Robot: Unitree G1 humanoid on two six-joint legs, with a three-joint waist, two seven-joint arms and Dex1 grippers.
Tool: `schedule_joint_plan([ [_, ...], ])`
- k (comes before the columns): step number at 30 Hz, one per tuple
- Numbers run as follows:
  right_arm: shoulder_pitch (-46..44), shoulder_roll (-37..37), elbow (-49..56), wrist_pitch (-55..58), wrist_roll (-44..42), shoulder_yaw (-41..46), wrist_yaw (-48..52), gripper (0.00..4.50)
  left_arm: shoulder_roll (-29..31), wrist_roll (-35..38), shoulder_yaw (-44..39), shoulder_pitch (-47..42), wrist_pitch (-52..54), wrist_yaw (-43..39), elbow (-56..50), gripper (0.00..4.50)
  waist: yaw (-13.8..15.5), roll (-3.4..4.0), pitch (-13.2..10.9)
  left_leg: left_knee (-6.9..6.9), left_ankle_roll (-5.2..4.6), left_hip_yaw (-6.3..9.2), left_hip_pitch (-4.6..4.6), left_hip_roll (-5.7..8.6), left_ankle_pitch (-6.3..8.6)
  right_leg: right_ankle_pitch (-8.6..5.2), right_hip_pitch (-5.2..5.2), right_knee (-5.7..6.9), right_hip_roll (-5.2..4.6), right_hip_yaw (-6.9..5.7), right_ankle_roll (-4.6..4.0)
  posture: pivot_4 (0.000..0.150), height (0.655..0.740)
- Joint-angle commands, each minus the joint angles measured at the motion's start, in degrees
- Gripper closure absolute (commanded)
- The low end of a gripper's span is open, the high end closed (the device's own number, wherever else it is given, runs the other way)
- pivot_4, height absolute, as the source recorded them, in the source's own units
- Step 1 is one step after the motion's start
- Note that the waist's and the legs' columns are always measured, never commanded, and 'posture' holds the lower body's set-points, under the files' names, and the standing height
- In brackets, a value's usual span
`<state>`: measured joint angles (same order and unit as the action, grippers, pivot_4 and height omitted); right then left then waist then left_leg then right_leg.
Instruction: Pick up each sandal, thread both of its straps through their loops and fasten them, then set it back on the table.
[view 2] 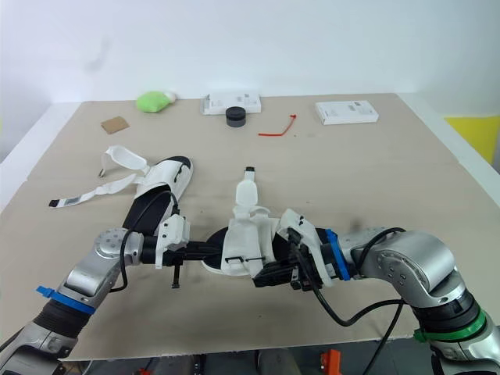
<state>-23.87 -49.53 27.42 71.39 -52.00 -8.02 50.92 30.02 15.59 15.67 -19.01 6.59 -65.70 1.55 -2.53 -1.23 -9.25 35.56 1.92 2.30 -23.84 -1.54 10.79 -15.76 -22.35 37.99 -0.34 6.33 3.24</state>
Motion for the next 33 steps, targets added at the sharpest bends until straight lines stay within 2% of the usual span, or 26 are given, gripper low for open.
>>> schedule_joint_plan([
  [1, -0.76, -0.2, 1.29, 0.34, -1.84, 1.77, 0.75, 4.43, 0.41, -3.56, 2.1, 1.11, 1.77, 0.79, 3.46, 4.5, 0.0, 0.0, 0.0, 0.0, 0.0, 0.0, 0.0, 0.0, 0.0, 0.0, 0.0, 0.0, 0.0, 0.0, 0.0, 0.15, 0.74],
  [11, 1.21, -6.43, 8.78, -0.74, -12.71, 7.52, 10.28, 4.43, 0.31, -3.52, 2.27, 0.89, 1.76, 0.84, 3.61, 4.5, 0.18, 0.0, -0.01, 0.01, 0.0, 0.15, -0.17, 0.11, 0.0, -0.05, -0.04, 0.0, -0.04, -0.01, 0.04, 0.15, 0.74],
  [22, -1.45, -6.69, 9.1, -0.32, -27.74, 11.52, 6.9, 4.43, 0.39, -3.44, 2.32, 1.01, 2.02, 0.94, 3.23, 4.5, 0.07, -0.01, -0.02, 0.02, 0.0, 0.24, -0.22, 0.1, 0.0, -0.07, -0.05, -0.02, -0.04, -0.11, 0.08, 0.15, 0.74],
  [27, -1.8, -7.44, 8.88, -0.71, -30.28, 11.22, 5.03, 4.43, 0.39, -3.44, 2.31, 1.02, 2.05, 0.93, 3.19, 4.5, 0.11, -0.01, -0.02, 0.01, 0.0, 0.25, -0.26, 0.12, 0.0, -0.1, -0.05, -0.02, -0.05, -0.11, 0.05, 0.15, 0.74],
  [30, -8.8, 2.76, -6.6, 1.44, -29.29, 7.79, -15.57, 4.43, 0.18, -3.44, 2.28, 0.79, 2.0, 0.89, 3.46, 4.5, -0.12, -0.12, 0.0, 0.04, 0.0, 0.22, -0.19, 0.06, 0.0, -0.05, -0.01, -0.02, -0.02, -0.11, 0.04, 0.15, 0.74],
  [33, -11.17, 6.76, -12.58, 3.1, -33.87, 8.07, -26.18, 4.43, 0.2, -3.46, 2.33, 0.72, 1.96, 0.86, 3.59, 4.5, -0.08, -0.23, -0.13, 0.04, -0.23, 0.13, -0.2, 0.05, -0.15, 0.24, -0.1, -0.02, -0.02, -0.06, -0.01, 0.15, 0.74],
])
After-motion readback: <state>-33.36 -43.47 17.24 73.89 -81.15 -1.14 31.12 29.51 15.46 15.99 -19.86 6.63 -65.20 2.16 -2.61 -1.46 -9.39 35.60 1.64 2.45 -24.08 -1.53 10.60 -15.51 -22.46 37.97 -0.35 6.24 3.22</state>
